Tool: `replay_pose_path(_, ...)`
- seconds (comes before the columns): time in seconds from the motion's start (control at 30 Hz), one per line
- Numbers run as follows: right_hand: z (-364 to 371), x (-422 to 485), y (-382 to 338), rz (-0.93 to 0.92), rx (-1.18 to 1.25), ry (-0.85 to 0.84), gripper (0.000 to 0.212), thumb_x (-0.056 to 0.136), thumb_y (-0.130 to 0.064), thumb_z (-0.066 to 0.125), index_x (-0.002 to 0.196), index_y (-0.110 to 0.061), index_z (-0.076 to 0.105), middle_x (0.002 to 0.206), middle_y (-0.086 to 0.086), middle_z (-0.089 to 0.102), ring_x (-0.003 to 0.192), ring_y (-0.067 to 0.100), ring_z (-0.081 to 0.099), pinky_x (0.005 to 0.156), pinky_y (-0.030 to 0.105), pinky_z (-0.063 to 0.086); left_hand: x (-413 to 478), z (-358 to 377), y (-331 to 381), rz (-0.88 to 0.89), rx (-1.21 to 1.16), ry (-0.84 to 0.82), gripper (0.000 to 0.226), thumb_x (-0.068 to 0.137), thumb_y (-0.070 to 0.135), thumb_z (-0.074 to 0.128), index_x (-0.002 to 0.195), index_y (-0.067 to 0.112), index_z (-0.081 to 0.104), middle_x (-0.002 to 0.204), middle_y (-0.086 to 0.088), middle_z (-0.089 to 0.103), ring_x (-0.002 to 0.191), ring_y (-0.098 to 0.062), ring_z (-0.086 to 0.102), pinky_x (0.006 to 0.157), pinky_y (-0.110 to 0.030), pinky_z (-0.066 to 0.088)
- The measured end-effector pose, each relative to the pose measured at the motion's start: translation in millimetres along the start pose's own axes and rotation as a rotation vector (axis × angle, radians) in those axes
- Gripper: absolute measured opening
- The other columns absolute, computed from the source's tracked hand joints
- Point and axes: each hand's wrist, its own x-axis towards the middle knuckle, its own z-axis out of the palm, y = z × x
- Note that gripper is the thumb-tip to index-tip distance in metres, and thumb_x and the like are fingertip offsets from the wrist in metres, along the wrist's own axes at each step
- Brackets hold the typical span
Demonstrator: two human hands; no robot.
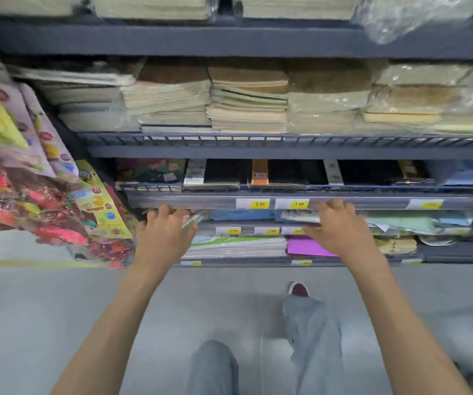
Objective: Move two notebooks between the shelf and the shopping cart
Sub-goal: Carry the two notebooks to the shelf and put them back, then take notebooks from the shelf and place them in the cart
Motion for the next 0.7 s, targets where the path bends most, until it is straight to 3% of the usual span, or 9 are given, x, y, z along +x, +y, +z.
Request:
replay_pose_path(0.23,-68,-64,0,-0.021,0.006,-0.095,0.069,0.094,-0.054,0.056,0.153,-0.028,0.033,0.151,0.011,0.037,0.139,0.035,0.035,0.107,0.049,0.037,-26,-81,21,0.113,0.102,-0.125,0.045,0.095,0.044,0.053,0.135,0.023,0.057,0.136,-0.011,0.055,0.123,-0.039,0.049,0.097,-0.050,0.044)
replay_pose_path(0.33,-87,-90,6,0.000,0.008,-0.134,0.069,0.095,-0.057,0.053,0.152,-0.022,0.035,0.153,0.012,0.036,0.140,0.034,0.035,0.107,0.049,0.037,-35,-113,40,0.176,0.120,-0.189,0.046,0.096,0.044,0.052,0.137,0.023,0.055,0.139,-0.011,0.052,0.127,-0.038,0.046,0.101,-0.051,0.041)
replay_pose_path(0.7,-131,-133,78,0.142,0.116,-0.206,0.063,0.094,-0.055,0.055,0.145,-0.021,0.043,0.149,0.012,0.040,0.141,0.036,0.034,0.108,0.050,0.036,-46,-177,158,0.463,0.194,-0.296,0.047,0.099,0.049,0.047,0.139,0.025,0.052,0.138,-0.009,0.048,0.128,-0.034,0.043,0.101,-0.049,0.038)
